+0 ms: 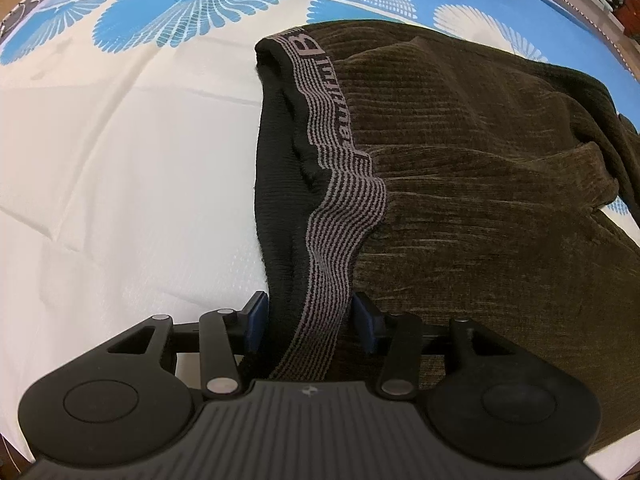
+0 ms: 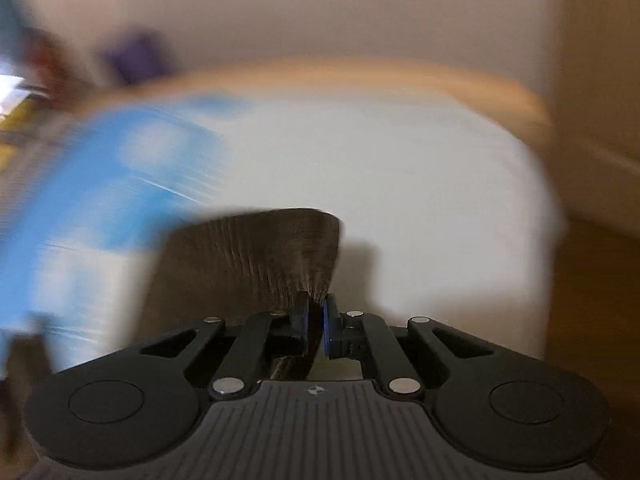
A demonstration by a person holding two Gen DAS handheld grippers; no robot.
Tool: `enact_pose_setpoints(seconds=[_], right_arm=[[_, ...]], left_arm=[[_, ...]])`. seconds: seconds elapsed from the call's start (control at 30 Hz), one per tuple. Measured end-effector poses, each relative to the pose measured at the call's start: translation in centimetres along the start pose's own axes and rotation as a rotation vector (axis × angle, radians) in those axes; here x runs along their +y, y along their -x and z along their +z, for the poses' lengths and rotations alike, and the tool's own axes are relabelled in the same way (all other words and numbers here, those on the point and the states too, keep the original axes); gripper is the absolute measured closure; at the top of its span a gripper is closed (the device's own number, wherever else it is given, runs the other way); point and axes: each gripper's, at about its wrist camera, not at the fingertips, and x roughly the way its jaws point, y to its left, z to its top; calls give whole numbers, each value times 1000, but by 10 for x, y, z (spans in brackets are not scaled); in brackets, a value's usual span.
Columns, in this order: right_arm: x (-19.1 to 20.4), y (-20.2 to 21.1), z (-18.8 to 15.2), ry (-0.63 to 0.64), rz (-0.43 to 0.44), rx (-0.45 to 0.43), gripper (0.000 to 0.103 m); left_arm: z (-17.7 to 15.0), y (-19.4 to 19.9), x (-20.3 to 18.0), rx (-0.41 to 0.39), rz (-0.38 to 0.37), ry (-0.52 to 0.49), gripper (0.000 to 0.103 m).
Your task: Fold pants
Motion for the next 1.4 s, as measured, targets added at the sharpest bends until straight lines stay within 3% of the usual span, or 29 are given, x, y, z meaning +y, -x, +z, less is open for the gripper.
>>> enact_pose_setpoints(seconds=[0.07,0.1,0.2,0.3,0.5,0.57,0.63,0.77,0.93,1.03,1.13,1.2,1.27,1.4], right_arm=[[-20,-12,0,-65,-1,54,97],[-20,-11,3,-40,24,52,96],[-5,-6,-1,143,59,46,80],[-8,-4,-3,166,63,57,70],[1,-6,-9,217,45,99,72],[3,-3,-10,230,57,101,89],[5,4,-12,255,64,91,94],[18,7,-12,297,102,74,95],[31,12,-24,363,161,120,95],[29,13,-31,376,77,142,95],[24,14,-32,367,38,151,93],[28,17,-34,390,27,136,92],[30,23,-36,403,14,117,91],[32,46,-35,426,-24,10,80]], left_arm=[[-2,1,-1,1,6,-13,50],[-2,2,1,4,1,-9,49],[-5,4,9,13,-24,4,46],[-8,5,17,23,-54,23,46],[-11,11,17,-24,-72,-18,69],[-13,14,19,-38,-83,-18,75],[-15,21,22,-60,-81,-32,81],[-20,34,32,-81,-87,-33,82],[-24,45,56,-77,-30,5,82],[-27,44,63,-51,-38,3,77],[-29,45,57,-50,31,-43,73],[-28,54,53,-93,60,-57,71],[-28,64,47,-148,79,-64,61],[-27,74,27,-201,-4,-102,58]])
